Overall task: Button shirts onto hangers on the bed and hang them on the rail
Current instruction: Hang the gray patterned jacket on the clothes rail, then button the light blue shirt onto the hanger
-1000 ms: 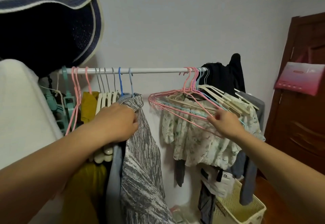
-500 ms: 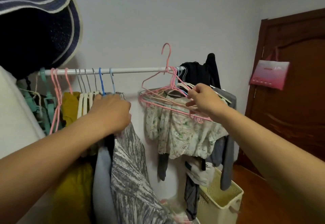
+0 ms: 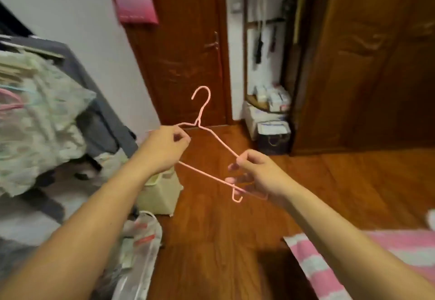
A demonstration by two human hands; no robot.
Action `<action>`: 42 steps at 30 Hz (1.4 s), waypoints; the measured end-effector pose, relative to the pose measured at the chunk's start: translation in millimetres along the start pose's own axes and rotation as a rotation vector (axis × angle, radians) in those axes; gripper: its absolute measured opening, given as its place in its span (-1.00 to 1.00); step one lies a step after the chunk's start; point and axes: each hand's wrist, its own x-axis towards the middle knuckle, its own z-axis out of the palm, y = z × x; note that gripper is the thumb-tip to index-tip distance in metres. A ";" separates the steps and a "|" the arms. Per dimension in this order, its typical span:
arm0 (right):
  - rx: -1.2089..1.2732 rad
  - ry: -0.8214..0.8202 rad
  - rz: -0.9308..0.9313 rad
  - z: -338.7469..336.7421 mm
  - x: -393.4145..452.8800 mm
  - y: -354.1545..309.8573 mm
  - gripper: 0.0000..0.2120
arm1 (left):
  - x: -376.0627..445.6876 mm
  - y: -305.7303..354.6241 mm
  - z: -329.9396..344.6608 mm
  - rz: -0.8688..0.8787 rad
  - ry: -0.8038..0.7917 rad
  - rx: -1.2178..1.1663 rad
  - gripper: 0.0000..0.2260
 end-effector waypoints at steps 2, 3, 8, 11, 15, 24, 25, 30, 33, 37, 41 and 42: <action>0.039 0.176 0.122 -53.8 -14.6 59.4 -0.78 | 13.4 20.0 73.9 0.079 -0.200 0.001 -0.88; 0.089 0.257 0.179 -77.2 -26.4 89.5 -0.79 | 17.6 28.8 110.2 0.121 -0.304 0.006 -0.86; 0.466 0.836 0.370 -120.6 -139.6 222.1 -0.76 | -10.5 60.4 275.3 0.299 -0.892 0.018 -0.84; 0.632 1.185 0.400 -93.7 -232.8 280.1 -0.79 | -53.9 65.4 340.4 0.386 -1.140 0.072 -0.90; 0.912 1.527 0.351 -42.6 -357.4 319.0 -0.83 | -124.8 98.8 385.5 0.528 -1.356 0.203 -0.89; 1.281 2.043 0.175 55.0 -563.1 407.6 -0.72 | -334.7 217.9 386.6 0.945 -1.548 0.194 -0.90; 1.297 2.065 0.163 58.1 -585.0 418.0 -0.72 | -360.5 225.1 385.2 0.961 -1.557 0.188 -0.90; 1.294 2.063 0.138 30.0 -711.5 482.9 -0.70 | -482.7 245.2 388.2 0.989 -1.550 0.210 -0.87; 1.296 2.020 0.117 -8.7 -775.2 508.7 -0.67 | -536.9 251.2 393.5 0.942 -1.501 0.276 -0.86; 1.182 1.969 0.687 -30.9 -830.6 534.5 -0.66 | -596.5 256.0 396.5 0.970 -1.504 0.367 -0.88; 1.049 1.878 1.009 -18.3 -848.7 558.5 -0.71 | -646.2 260.8 405.8 1.000 -1.495 0.440 -0.85; 1.067 1.858 0.999 -10.9 -850.7 560.8 -0.73 | -658.8 261.0 410.2 1.010 -1.504 0.472 -0.85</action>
